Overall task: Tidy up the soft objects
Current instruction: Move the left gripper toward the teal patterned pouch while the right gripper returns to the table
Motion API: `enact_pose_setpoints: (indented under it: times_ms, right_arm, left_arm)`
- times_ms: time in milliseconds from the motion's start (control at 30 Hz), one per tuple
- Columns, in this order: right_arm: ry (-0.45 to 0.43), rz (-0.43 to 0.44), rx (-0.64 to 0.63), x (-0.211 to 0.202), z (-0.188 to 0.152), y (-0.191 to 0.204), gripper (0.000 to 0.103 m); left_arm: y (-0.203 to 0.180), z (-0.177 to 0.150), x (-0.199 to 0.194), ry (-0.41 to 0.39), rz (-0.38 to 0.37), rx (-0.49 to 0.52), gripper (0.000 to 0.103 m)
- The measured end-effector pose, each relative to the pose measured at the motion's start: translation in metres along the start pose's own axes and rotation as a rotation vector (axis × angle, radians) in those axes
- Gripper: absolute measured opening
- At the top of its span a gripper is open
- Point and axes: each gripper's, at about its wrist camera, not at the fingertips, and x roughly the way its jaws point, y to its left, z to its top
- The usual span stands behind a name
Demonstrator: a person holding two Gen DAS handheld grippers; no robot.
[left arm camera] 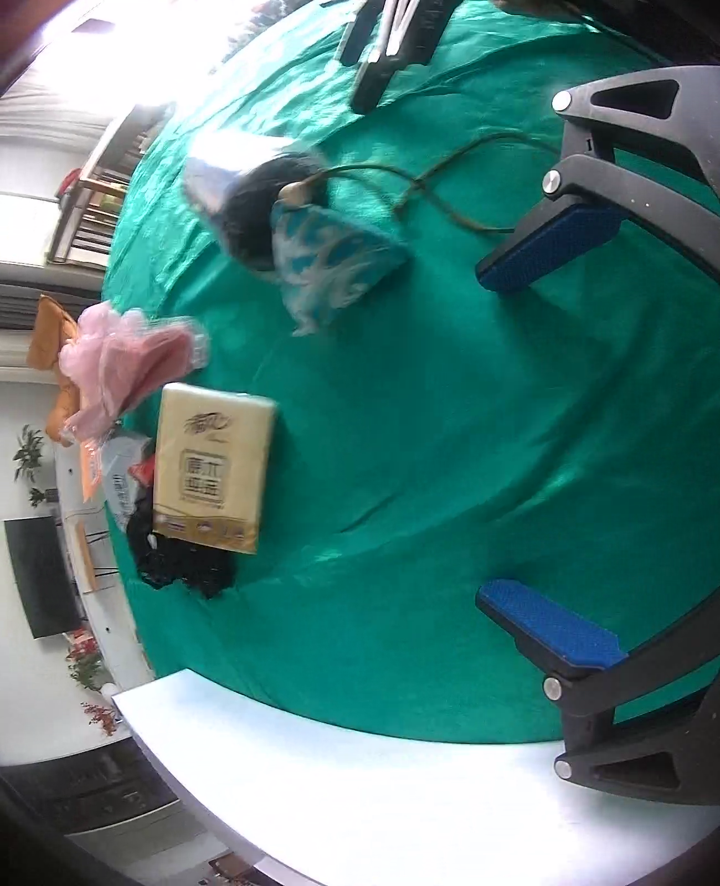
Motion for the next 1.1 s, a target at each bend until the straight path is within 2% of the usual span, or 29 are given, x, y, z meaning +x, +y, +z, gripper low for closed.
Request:
enact_pose_setpoints:
  times_ms: [100,200,300,533,1100]
  right_arm:
    - [-0.029,0.030,0.057,-0.002,-0.014,-0.006,0.090]
    - [-0.034,0.031,0.053,-0.003,-0.019,-0.006,0.090]
    - [-0.030,0.021,0.061,-0.001,-0.016,-0.008,0.090]
    - [-0.024,-0.033,0.136,0.027,0.018,-0.014,0.097]
    - [-0.033,-0.038,0.154,0.025,0.014,-0.013,0.098]
  left_arm:
    - [0.001,0.017,0.012,-0.017,0.016,-0.020,0.103]
    - [0.007,0.033,0.024,-0.042,0.032,-0.047,0.103]
    - [0.022,0.035,0.023,-0.085,0.045,-0.074,0.103]
    - [0.026,0.038,0.026,-0.084,0.049,-0.078,0.103]
    - [0.024,0.036,0.025,-0.084,0.052,-0.079,0.103]
